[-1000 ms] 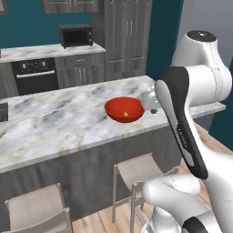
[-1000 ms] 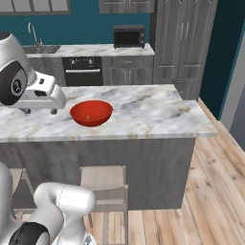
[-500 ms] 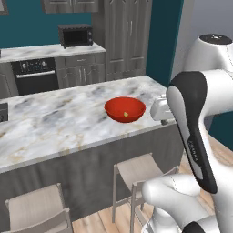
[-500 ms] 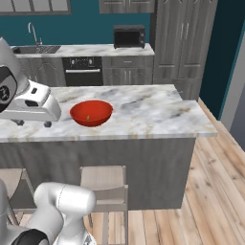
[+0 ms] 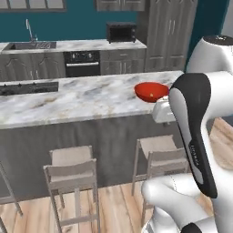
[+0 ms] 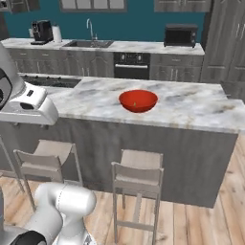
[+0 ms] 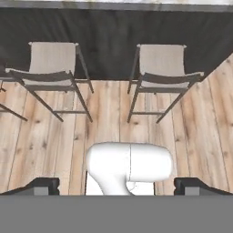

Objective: There is a bowl on the dining counter. Grab a lemon wedge from the fridge and place it in the bowl. Then get the liquor bottle and glass cup from the cabinet and place them next to the bowl.

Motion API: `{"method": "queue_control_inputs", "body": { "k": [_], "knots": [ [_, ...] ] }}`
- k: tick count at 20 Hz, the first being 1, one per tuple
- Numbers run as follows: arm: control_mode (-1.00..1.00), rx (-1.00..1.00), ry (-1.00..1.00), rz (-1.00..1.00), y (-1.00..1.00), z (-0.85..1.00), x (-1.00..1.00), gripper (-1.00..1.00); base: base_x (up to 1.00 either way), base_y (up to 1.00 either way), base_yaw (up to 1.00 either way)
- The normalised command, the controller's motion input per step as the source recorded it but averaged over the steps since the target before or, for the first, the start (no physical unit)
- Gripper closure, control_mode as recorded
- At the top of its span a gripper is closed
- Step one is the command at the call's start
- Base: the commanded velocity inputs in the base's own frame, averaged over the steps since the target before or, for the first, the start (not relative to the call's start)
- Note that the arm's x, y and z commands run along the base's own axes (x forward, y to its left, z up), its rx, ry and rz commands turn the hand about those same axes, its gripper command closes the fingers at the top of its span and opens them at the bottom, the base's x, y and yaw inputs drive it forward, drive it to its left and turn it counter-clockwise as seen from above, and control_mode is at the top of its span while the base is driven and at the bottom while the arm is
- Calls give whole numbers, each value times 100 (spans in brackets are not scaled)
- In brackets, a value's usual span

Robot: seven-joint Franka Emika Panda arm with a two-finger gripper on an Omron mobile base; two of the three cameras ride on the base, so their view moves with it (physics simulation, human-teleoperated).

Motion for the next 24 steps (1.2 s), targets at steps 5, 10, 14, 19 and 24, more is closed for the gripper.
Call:
{"method": "queue_control_inputs", "body": {
  "k": [5,10,14,19,24],
  "knots": [
    [100,0,0,0,0,0,0,-100,-29,53,66],
    [100,0,0,0,0,0,0,-100,0,43,55],
    [100,0,0,0,0,0,0,-100,14,79,29],
    [100,0,0,0,0,0,0,-100,24,100,-2],
    [100,0,0,0,0,0,0,-100,31,100,-15]
  ]
}}
